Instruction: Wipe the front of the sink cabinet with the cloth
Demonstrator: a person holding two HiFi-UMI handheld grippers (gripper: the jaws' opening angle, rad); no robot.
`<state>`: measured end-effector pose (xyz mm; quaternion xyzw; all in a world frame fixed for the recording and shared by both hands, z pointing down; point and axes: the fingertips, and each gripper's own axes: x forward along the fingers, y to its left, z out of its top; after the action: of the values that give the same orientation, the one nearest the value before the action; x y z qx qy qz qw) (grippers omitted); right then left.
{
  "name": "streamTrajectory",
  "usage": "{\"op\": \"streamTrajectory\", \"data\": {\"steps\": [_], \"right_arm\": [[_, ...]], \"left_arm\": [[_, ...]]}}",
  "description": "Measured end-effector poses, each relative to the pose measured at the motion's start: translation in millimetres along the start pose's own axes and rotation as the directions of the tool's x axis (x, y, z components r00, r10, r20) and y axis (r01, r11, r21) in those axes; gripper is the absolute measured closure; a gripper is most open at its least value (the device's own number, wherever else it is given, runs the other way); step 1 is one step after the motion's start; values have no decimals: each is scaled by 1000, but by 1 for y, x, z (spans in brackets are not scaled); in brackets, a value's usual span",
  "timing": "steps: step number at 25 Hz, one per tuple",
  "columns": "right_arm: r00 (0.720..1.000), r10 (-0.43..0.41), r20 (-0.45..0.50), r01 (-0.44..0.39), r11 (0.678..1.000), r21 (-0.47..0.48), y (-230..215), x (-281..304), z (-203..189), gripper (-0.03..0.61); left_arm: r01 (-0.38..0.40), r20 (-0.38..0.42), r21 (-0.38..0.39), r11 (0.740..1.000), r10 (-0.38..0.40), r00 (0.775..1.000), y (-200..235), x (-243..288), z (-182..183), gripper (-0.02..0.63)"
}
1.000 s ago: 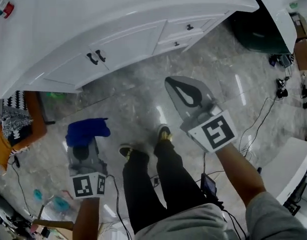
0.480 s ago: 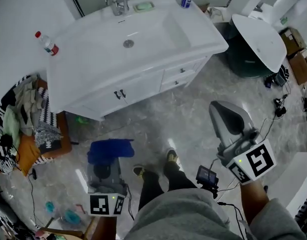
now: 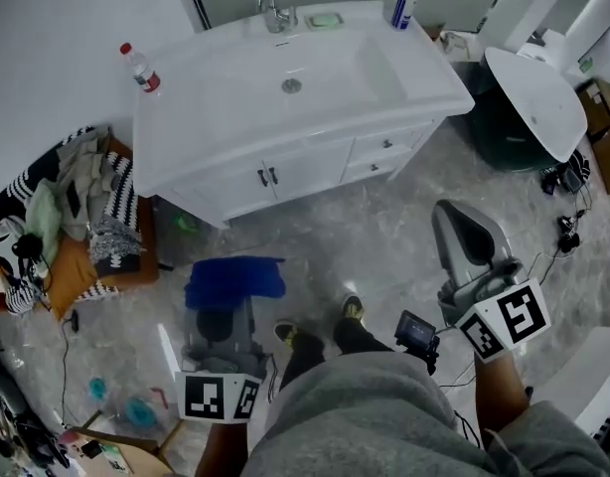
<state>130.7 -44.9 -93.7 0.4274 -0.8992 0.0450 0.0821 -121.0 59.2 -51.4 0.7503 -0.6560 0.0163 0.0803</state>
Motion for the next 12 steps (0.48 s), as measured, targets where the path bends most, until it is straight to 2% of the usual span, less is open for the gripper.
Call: {"op": "streamTrajectory", "data": {"steps": [8, 12], "right_arm": [[999, 47, -11, -47, 999, 25, 14, 10, -15, 581], [998, 68, -16, -68, 996, 49, 22, 15, -24, 581]], "left_arm": [[-8, -12, 64, 998, 9, 1000, 4, -14, 4, 566], [-26, -4, 58, 998, 26, 1000, 9, -19, 5, 566]]}}
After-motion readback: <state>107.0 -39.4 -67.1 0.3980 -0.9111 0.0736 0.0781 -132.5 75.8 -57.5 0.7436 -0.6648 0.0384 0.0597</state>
